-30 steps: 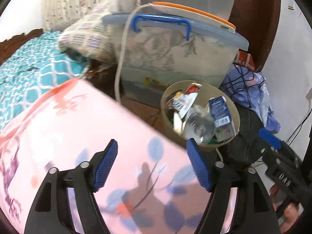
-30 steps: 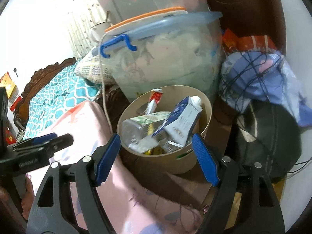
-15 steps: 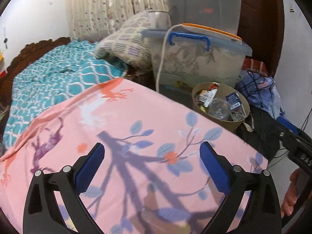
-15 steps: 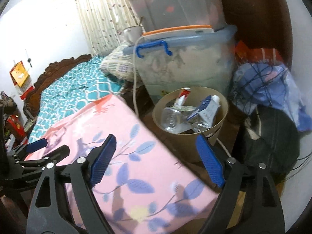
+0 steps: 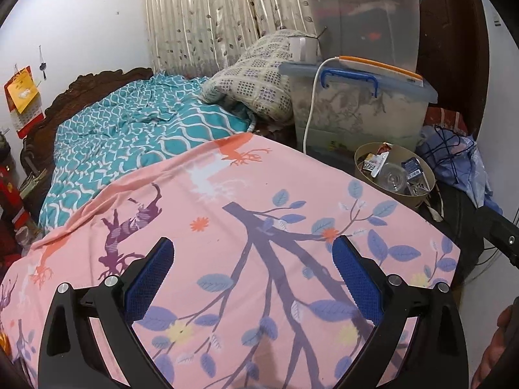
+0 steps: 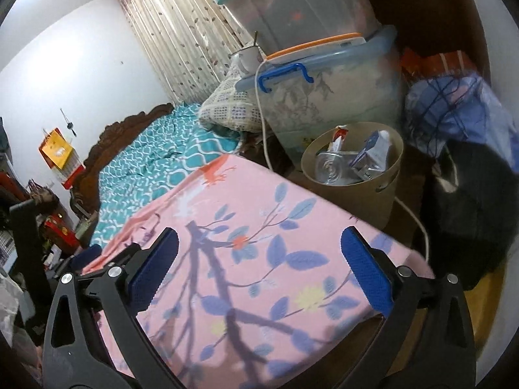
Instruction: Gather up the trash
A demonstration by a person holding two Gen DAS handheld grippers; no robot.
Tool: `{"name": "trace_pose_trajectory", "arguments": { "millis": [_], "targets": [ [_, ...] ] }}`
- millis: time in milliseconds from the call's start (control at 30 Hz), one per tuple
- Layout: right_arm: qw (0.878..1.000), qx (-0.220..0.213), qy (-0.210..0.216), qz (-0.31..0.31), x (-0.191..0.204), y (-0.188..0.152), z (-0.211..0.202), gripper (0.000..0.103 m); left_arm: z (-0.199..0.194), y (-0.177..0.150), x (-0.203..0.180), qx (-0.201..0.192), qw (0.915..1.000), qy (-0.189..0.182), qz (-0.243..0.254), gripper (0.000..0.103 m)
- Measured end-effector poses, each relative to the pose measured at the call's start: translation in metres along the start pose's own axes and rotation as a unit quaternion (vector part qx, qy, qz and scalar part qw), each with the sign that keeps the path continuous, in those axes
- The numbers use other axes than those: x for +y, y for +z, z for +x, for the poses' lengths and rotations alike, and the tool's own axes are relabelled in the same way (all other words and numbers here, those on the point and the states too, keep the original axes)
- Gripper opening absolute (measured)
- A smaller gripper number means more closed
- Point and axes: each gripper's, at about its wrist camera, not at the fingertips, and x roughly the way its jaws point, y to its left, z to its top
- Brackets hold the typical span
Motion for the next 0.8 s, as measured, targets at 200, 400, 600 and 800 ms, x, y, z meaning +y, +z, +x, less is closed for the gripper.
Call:
{"name": "trace_pose_trajectory", "arguments": {
  "millis": [200, 400, 600, 800],
  "targets": [
    [1.0, -0.003, 0.008, -0.02, 0.028, -0.007, -0.008, 0.099, -0.016, -0.007, 0.015, -0.013, 0.9998, 0.017, -0.004, 0.094],
    [0.999, 0.0, 0.014, -0.037, 0.053, -0.014, -0.011, 0.099, -0.027, -0.014, 0.037, -0.018, 0.9993, 0.019, -0.025, 0.094],
    [0.999, 0.004, 0.013, -0.046, 0.065, -0.018, -0.012, 0.099, -0.033, -0.021, 0.05, -0.019, 0.9988, 0.027, -0.037, 0.094],
    [0.999, 0.009, -0.002, -0.054, 0.072, -0.022, -0.009, 0.099, -0.035, -0.026, 0.056, -0.015, 0.9987, 0.027, -0.04, 0.094]
  ]
}}
